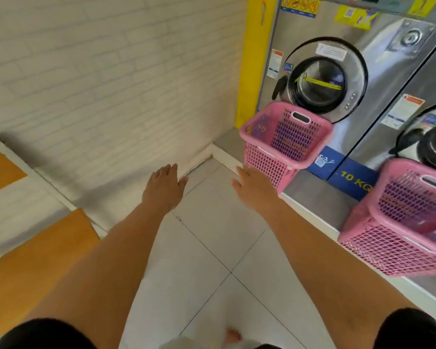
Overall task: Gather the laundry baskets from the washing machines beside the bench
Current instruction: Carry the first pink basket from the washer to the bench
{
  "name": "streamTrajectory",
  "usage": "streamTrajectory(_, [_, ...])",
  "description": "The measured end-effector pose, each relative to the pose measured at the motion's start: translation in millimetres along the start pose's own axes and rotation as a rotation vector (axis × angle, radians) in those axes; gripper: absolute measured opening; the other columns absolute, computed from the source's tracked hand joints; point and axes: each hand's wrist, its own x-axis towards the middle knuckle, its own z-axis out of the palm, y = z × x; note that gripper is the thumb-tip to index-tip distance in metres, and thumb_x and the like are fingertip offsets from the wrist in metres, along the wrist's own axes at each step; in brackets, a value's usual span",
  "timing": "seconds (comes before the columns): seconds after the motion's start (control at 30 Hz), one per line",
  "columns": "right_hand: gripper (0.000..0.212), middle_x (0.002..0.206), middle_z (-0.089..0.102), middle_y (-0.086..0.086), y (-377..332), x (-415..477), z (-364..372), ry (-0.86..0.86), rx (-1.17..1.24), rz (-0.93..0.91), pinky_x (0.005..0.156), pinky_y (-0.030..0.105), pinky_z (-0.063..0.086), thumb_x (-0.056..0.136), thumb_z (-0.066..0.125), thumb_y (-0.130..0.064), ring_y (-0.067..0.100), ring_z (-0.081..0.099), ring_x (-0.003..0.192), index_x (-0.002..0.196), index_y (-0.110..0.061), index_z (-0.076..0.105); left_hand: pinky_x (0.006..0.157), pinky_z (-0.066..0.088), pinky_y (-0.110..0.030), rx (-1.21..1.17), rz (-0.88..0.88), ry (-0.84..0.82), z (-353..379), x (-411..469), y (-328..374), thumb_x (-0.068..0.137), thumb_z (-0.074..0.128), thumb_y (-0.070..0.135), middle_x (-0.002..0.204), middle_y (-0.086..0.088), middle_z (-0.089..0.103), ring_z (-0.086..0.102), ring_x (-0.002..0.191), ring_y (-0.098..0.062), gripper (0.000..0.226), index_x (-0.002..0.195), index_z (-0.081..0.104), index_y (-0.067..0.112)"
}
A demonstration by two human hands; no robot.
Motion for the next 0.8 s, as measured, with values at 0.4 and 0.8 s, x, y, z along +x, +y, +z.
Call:
streamTrajectory(0.4, [0.044,0.131,0.054,0.016,133.8,82.5,29.4,0.051,0.203,0.386,0.101,0.044,0.042,0.101,0.035,-0.032,0.033,0.049,0.121,0.133,-0.004,0.044,0.114,0.026,-0.042,0.006,0.178,-0.155,59.1,175.4,92.8,0.101,0.032,0.04,0.152,-0.014,0.035,0.031,0.14,-0.033,0.058,0.148,0.027,0.007])
streamTrajectory(0.8, [0.049,0.144,0.045,0.018,218.8,196.0,35.9,0.084,0.372,0.792,0.104,0.048,0.04,0.101,0.038,-0.032,0.037,0.045,0.127,0.141,-0.004,0.037,0.116,0.025,-0.042,-0.027,0.293,-0.312,91.3,373.1,149.2,0.101,0.036,0.037,0.155,-0.015,0.031,0.027,0.143,-0.031,0.059,0.149,0.027,0.005])
